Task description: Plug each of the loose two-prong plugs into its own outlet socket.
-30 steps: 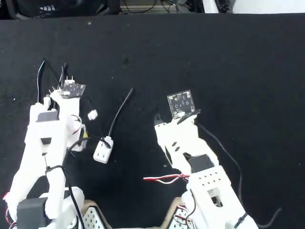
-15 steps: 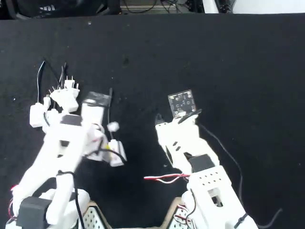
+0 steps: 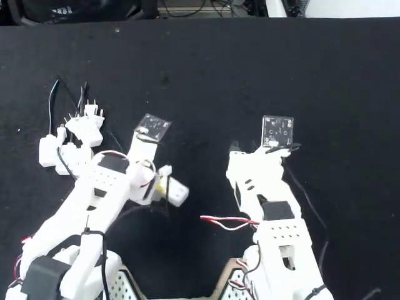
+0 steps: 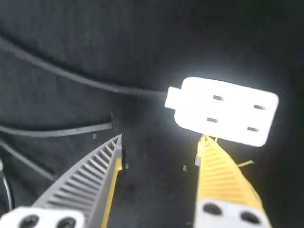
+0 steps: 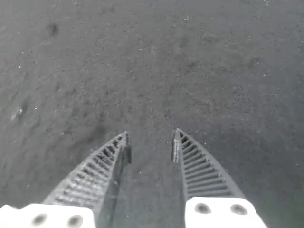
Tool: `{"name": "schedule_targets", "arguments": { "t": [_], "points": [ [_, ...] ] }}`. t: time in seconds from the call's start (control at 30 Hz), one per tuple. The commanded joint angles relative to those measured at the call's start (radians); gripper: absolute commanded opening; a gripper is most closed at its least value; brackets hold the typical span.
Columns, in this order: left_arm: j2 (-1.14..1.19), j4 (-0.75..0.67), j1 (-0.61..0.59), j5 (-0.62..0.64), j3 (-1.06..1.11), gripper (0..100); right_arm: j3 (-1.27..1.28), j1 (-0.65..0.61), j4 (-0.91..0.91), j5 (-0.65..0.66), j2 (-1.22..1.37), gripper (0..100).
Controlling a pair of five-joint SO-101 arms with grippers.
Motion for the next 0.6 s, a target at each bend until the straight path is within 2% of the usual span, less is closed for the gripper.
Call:
{"name": "schedule_targets", "arguments": {
  "t": [0.0, 0.13, 0.27, 0.37, 0.43, 0.57],
  "points": [
    [-0.020, -0.057, 0.096, 0.103, -0.005, 26, -0.035, 0.021, -0.028, -0.011, 0.002, 14.1],
    [-0.021, -0.049, 0.203, 0.130, -0.008, 26, -0.035, 0.021, -0.028, -0.011, 0.002, 14.1],
    [-0.032, 0.032, 0.176, 0.087, -0.027, 26, -0.035, 0.021, -0.028, -0.011, 0.002, 14.1],
    [-0.031, 0.152, 0.064, 0.008, -0.133, 25, -0.035, 0.021, -0.028, -0.011, 0.002, 14.1],
    [-0.021, 0.199, -0.041, 0.006, -0.200, 25, -0.035, 0.021, -0.028, -0.011, 0.002, 14.1],
    [-0.021, 0.183, -0.285, 0.005, -0.246, 25, -0.035, 0.021, -0.028, -0.011, 0.002, 14.1]
  ]
}}
